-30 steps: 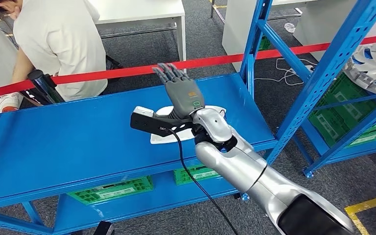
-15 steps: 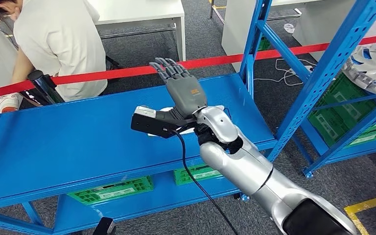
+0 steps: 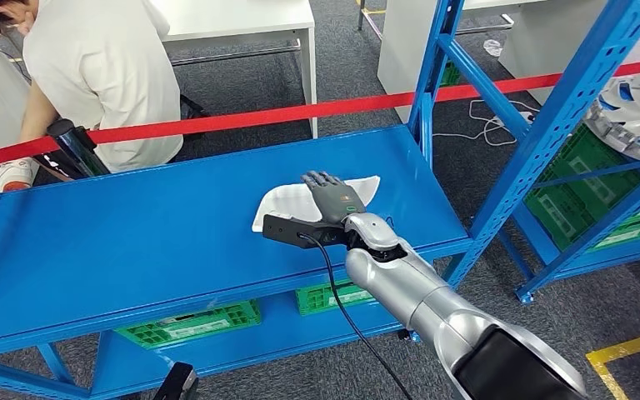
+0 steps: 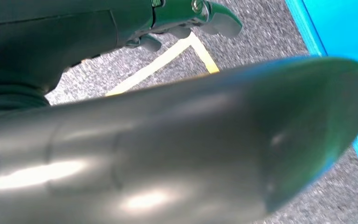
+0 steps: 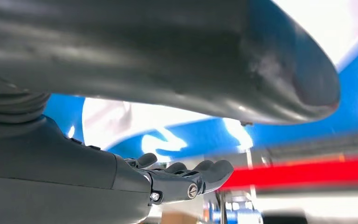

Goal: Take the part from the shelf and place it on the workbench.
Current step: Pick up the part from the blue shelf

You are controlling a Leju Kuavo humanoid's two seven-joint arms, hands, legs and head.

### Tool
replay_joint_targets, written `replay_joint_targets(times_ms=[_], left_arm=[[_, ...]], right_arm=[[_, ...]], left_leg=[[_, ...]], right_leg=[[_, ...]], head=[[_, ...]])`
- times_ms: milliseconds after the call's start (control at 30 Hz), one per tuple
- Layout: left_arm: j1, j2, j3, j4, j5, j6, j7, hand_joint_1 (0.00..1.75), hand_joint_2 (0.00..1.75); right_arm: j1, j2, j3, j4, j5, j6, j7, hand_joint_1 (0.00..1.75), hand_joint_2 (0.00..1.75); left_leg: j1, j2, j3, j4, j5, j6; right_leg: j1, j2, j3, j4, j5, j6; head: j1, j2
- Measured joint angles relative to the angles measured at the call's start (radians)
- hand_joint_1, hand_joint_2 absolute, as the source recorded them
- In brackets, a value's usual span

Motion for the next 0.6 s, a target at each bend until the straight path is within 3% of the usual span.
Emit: replay_joint_targets(times_ms=[600], left_arm=[[0.001, 0.01, -0.011, 0.0, -0.01, -0.017, -0.007, 0.0, 0.0]], right_arm=[[0.001, 0.064, 0.001, 0.095, 0.027, 0.039, -0.049, 0.0, 0.0]], left_leg=[[0.0, 0.0, 0.0, 0.0, 0.0, 0.0]], right_leg=[[0.0, 0.0, 0.0, 0.0, 0.0, 0.0]], head=[[0.0, 0.0]])
